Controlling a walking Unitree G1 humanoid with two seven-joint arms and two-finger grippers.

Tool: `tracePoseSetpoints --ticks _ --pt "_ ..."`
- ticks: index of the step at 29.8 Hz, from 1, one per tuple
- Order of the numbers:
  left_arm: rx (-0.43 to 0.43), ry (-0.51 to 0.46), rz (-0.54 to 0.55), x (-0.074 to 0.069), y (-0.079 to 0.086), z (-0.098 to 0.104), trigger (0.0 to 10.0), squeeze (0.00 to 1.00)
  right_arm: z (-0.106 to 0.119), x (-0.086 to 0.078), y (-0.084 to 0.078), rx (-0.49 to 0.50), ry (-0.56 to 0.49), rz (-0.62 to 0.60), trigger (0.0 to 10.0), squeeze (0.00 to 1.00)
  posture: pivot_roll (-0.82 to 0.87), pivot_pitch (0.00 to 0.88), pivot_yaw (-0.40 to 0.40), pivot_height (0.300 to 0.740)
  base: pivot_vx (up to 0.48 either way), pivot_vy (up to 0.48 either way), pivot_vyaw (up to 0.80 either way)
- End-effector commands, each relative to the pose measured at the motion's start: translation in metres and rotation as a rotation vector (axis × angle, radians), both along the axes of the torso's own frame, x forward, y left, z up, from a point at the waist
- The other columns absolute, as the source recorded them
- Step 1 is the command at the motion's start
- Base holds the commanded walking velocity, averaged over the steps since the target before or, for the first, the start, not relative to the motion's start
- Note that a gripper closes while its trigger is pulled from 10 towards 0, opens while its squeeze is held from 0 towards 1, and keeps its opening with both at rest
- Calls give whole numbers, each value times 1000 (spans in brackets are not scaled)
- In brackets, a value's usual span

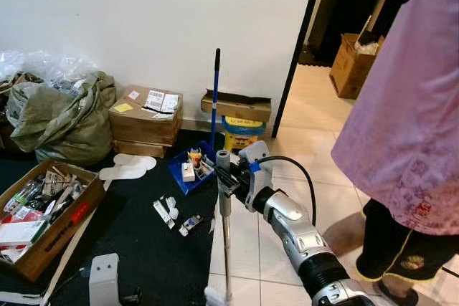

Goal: Sweep floor

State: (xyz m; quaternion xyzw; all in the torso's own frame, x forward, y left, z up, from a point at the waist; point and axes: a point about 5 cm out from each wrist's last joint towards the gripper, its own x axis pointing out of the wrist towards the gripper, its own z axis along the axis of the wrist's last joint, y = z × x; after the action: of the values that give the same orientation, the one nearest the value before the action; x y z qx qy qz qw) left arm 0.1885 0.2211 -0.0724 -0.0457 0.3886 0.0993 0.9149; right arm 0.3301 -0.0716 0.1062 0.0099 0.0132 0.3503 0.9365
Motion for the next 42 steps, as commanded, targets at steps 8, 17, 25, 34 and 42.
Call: tracePoseSetpoints --ticks 8,17,25,34,42 --pt "-6 6 -3 -2 -1 -1 10000 0 30 7 5 82 -95 31 10000 0 -61 0 -40 740 324 0 0" --pt "-2 5 -14 -1 1 -1 10000 0 38 10 4 102 -114 21 10000 0 -58 0 -31 740 328 0 0" --pt "2 10 -22 -2 1 -1 10000 0 43 8 7 118 -127 52 10000 0 -57 0 -25 740 327 0 0" --pt "6 15 -25 -3 3 -1 10000 0 53 3 10 114 -173 184 10000 0 -52 0 -26 740 330 0 0" --pt "8 24 -29 -5 5 -2 10000 0 67 4 8 97 -192 286 10000 0 -47 0 -26 740 326 0 0"
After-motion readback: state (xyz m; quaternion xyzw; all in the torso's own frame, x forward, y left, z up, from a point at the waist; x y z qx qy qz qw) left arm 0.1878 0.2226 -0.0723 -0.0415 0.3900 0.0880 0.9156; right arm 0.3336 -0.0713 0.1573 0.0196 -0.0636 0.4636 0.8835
